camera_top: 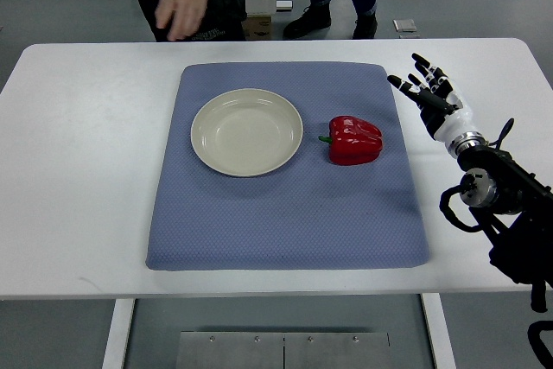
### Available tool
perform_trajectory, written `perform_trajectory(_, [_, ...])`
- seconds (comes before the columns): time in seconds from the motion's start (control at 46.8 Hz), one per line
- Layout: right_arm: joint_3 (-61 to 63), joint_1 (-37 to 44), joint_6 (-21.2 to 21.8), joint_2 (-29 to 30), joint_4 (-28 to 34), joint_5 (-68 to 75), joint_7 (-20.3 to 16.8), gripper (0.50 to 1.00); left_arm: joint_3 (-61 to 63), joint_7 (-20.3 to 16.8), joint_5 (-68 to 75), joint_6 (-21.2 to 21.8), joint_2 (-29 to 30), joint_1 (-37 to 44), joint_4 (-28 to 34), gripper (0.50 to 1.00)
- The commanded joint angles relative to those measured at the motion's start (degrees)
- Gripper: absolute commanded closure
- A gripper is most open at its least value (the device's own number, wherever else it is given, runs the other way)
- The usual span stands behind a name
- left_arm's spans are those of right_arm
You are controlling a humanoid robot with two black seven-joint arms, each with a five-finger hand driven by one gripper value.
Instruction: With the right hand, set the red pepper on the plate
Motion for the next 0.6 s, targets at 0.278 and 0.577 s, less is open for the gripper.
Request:
perform_trajectory(0.278, [-0.1,-0.1,0.0,0.1,0.0,0.1,0.0,0.500,-0.1,-0.1,-0.1,0.2,0.0,-0.1,0.0,0.500])
perform_trajectory(0.577, [-0.1,0.2,0.0,0.1,0.0,0.1,0.0,0.500,-0.1,-0.1,-0.1,0.2,0.0,0.2,0.1,0.500])
